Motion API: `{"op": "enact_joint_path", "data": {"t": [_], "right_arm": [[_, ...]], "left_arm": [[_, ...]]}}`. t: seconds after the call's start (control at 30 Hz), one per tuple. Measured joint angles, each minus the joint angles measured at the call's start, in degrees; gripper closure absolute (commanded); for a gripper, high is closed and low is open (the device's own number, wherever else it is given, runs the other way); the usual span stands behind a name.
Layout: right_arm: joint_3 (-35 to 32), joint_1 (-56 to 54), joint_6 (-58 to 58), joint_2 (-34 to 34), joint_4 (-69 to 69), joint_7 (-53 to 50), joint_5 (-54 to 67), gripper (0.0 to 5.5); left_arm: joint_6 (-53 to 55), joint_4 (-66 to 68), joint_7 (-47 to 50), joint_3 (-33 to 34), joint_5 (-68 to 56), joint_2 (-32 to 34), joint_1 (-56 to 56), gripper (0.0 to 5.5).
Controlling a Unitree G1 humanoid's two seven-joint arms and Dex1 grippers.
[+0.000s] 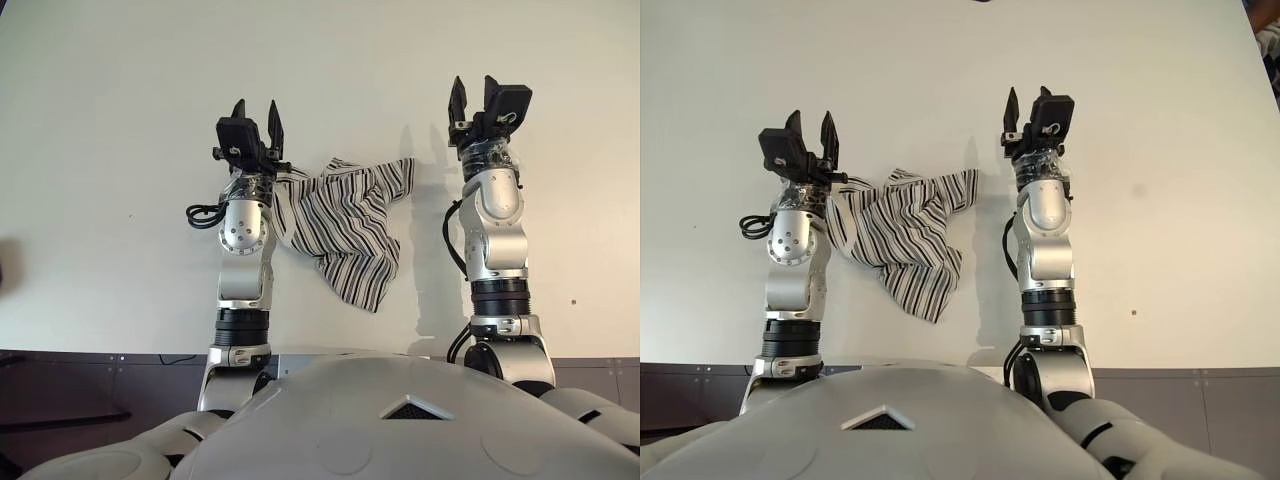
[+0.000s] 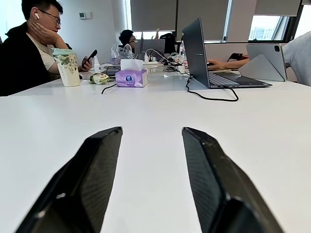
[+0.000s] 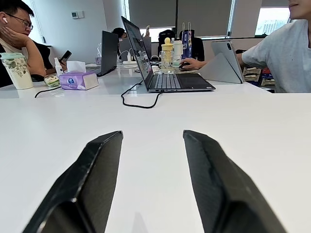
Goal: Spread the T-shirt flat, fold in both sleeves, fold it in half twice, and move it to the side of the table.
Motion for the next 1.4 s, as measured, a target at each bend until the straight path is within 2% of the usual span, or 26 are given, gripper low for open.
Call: {"op": "enact_joint_path", "data": {"t": [0.3, 0.43, 1.4], "right_arm": [[1.4, 0.5, 0.0, 0.0, -0.4, -0.3, -1.6, 3.21], [1.5, 0.5, -0.2, 0.0, -0.9, -0.2, -1.5, 2.84], [4.4, 1.7, -0.2, 0.4, -2.0, 0.7, -2.1, 2.84]], "left_arm": [[3.0, -2.2, 0.0, 0.3, 0.5, 0.8, -1.0, 3.22], [4.1, -2.4, 0.0, 0.3, 0.3, 0.7, -1.0, 2.62], [8.3, -2.6, 0.1, 2.0, 1.5, 2.1, -1.8, 2.62]]}}
